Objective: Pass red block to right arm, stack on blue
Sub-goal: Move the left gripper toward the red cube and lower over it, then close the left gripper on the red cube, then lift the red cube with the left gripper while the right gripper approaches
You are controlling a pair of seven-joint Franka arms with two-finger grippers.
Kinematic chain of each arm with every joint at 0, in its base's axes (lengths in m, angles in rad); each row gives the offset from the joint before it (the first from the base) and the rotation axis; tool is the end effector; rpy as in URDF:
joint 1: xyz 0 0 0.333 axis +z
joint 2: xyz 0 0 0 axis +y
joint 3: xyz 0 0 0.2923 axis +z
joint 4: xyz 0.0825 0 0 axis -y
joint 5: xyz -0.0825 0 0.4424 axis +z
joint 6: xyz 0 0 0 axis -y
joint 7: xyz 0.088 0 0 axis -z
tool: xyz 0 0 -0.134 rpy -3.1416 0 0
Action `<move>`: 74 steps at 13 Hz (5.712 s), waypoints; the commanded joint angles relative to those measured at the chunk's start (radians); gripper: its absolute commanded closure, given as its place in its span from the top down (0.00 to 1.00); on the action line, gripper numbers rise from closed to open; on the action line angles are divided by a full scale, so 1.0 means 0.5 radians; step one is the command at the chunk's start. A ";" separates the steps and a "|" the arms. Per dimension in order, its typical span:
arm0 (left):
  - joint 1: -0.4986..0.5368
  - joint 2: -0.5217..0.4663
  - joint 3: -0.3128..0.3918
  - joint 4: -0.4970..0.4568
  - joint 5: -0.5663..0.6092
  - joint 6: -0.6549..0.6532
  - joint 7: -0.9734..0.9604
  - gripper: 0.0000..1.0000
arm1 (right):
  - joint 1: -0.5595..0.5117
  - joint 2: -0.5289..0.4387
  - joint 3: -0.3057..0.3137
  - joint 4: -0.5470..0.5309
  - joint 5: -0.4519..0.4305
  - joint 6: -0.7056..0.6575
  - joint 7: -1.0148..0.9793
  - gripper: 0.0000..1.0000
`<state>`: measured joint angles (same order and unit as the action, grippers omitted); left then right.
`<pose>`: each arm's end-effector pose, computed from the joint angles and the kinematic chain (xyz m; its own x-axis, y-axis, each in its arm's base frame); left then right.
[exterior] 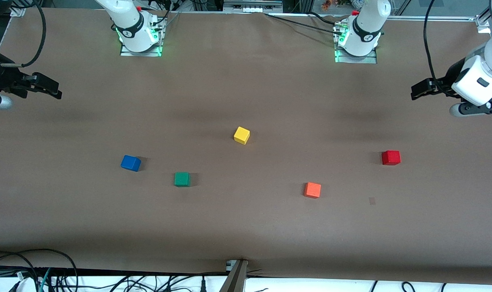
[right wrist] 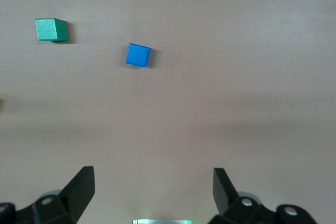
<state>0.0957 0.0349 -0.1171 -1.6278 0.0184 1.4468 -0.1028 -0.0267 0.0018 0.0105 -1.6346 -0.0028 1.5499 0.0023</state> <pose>0.5979 -0.0094 0.5142 0.9738 0.0833 -0.2114 0.0773 -0.9964 -0.0361 0.6059 -0.0102 0.5374 0.9961 -0.0185 -0.0864 -0.0183 -0.9998 0.0030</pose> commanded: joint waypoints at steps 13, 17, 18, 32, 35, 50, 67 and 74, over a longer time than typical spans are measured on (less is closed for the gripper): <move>0.278 0.249 -0.002 -0.828 0.009 1.177 0.206 1.00 | -0.023 -0.028 0.016 -0.001 0.018 -0.026 0.017 1.00; 0.278 0.528 -0.002 -0.871 0.028 1.532 0.203 1.00 | -0.023 -0.028 0.016 -0.001 0.018 -0.026 0.017 1.00; 0.278 0.583 -0.002 -0.874 0.028 1.615 0.203 1.00 | -0.023 -0.028 0.016 -0.001 0.018 -0.026 0.020 1.00; 0.275 0.847 0.001 -0.831 0.098 1.914 0.203 1.00 | -0.023 -0.028 0.016 0.002 0.021 -0.026 0.023 1.00; 0.278 0.866 0.001 -0.828 0.098 1.954 0.203 1.00 | -0.023 -0.028 0.016 -0.001 0.021 -0.029 0.023 1.00; 0.287 0.802 0.004 -0.791 0.209 1.926 0.503 0.00 | -0.023 -0.025 0.016 -0.001 0.030 -0.044 0.026 1.00; 0.349 0.620 -0.229 -0.699 -1.391 1.491 2.772 0.00 | 0.102 0.628 0.059 -0.014 1.835 0.029 0.035 1.00; 0.309 0.914 -0.238 -0.268 -2.095 0.578 3.733 0.00 | 0.513 0.901 0.059 -0.020 2.673 0.599 0.210 1.00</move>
<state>0.2557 0.4133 -0.2255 -1.8831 -0.9823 1.8620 1.6869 0.1935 0.4153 0.0431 -1.6496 1.2235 1.8073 0.0913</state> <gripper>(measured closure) 0.441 0.000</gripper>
